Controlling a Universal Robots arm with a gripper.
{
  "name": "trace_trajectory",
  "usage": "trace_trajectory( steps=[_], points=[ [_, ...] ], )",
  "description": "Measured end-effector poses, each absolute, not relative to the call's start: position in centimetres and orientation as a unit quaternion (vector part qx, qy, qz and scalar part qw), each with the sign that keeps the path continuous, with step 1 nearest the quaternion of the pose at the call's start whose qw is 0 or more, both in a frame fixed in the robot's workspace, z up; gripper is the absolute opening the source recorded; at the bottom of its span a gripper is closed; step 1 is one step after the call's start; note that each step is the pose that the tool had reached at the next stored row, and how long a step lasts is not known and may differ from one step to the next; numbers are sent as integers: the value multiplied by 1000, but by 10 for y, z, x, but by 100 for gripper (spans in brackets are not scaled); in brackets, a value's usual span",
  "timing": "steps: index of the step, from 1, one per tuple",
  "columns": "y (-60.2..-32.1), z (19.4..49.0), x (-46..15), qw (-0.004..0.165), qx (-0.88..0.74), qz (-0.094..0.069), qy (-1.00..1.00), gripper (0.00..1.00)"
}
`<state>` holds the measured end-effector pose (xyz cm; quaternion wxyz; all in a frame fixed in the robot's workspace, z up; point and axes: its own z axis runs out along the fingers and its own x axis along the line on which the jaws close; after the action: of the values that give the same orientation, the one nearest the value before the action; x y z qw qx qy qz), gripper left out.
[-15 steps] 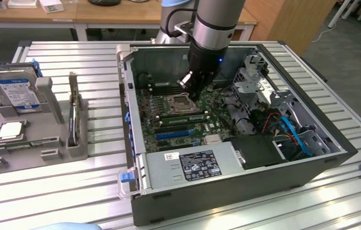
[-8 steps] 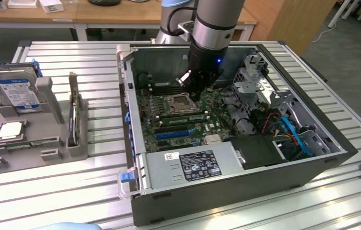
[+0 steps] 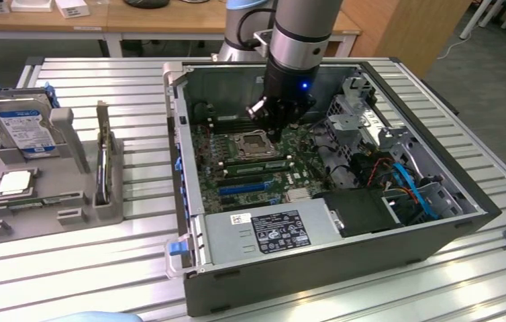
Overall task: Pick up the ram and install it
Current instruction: 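Press down the ram until it locks into place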
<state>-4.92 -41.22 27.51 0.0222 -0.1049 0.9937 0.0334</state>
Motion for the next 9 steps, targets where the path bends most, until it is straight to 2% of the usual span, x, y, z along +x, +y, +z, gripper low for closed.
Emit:
trace_trajectory(
  steps=[9],
  points=[
    [-412, 275, -49, 23, -48, 31, 998, 10]
  ],
)
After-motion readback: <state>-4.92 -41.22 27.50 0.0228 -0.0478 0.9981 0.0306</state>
